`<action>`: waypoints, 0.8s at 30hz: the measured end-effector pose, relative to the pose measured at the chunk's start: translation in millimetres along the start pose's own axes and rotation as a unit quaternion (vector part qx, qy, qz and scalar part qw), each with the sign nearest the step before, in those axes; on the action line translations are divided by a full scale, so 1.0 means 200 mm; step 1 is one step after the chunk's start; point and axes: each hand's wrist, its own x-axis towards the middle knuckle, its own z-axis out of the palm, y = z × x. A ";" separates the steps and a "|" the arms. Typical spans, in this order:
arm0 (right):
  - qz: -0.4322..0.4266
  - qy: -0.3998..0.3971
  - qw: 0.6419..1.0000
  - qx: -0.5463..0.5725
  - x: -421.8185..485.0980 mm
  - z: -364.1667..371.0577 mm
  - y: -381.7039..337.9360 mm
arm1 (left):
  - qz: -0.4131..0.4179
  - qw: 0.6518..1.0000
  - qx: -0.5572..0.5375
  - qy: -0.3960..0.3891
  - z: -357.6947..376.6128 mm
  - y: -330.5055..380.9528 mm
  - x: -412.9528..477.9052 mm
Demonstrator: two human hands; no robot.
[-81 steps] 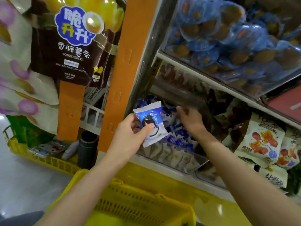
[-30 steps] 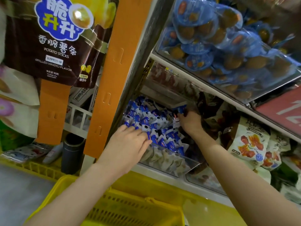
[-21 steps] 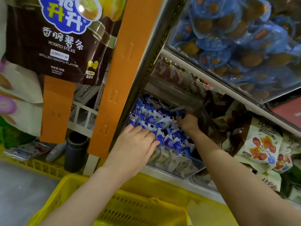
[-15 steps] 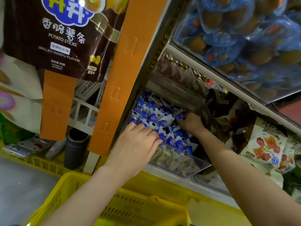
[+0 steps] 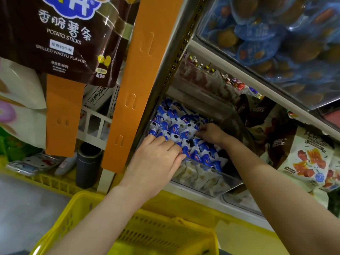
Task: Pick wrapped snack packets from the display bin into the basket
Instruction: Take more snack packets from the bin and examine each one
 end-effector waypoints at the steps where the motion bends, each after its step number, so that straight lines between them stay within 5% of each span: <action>1: -0.008 0.002 1.000 0.003 0.00 -0.01 0.00 | 0.001 1.000 0.000 0.003 0.00 0.00 0.00; 6: -0.014 0.122 0.992 -0.013 0.00 -0.09 0.06 | 0.004 1.000 -0.007 0.009 0.00 0.00 0.00; 11: 0.050 0.043 0.995 -0.077 0.01 -0.06 0.08 | 0.002 1.000 -0.010 0.006 0.00 0.00 0.00; 18: 0.055 0.050 0.992 -0.103 0.01 -0.05 0.06 | 0.005 1.000 -0.012 -0.001 -0.01 -0.01 0.00; 24: 0.046 0.078 0.996 -0.013 -0.04 -0.06 0.05 | 0.006 1.000 -0.019 -0.023 -0.03 0.00 0.00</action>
